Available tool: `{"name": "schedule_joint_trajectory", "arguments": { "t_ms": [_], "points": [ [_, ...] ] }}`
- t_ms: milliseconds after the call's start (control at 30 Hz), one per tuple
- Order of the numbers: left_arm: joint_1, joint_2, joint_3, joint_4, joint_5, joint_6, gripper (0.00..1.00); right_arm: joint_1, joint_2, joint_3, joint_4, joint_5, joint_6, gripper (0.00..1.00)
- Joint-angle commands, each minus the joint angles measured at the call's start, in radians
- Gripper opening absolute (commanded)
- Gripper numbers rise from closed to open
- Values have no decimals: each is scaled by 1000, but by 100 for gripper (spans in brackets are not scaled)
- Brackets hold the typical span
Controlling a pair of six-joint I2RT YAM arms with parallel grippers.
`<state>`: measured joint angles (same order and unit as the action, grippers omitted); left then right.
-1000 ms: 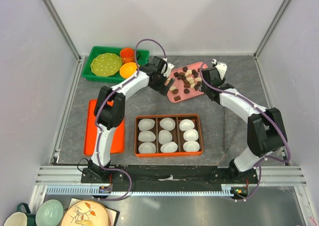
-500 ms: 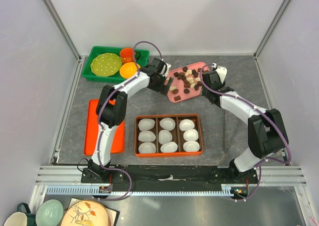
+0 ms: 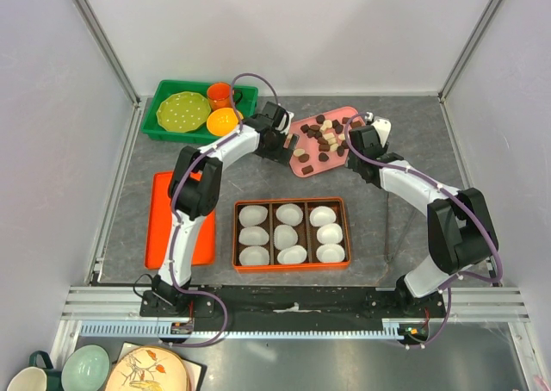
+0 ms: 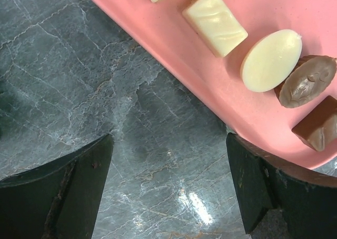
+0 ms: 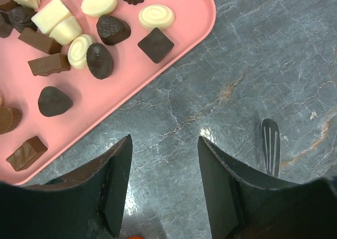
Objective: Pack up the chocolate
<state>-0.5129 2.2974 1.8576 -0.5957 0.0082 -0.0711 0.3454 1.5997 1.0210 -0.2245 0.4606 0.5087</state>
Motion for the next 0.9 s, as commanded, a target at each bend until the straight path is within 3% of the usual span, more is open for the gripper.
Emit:
{"name": "schedule_joint_trajectory", "arguments": {
  "t_ms": [0,267,867],
  "points": [
    [-6,-95,-40,46,13,-38,95,-2,-23,-9,40,-16,-2,61],
    [8,-148,-47,43,59,-71,93,0,-11,-12,53,-19,-12,61],
    [-1,-4,57,36,50,-114,93,0,-17,-35,74,-30,-16,60]
  ]
}}
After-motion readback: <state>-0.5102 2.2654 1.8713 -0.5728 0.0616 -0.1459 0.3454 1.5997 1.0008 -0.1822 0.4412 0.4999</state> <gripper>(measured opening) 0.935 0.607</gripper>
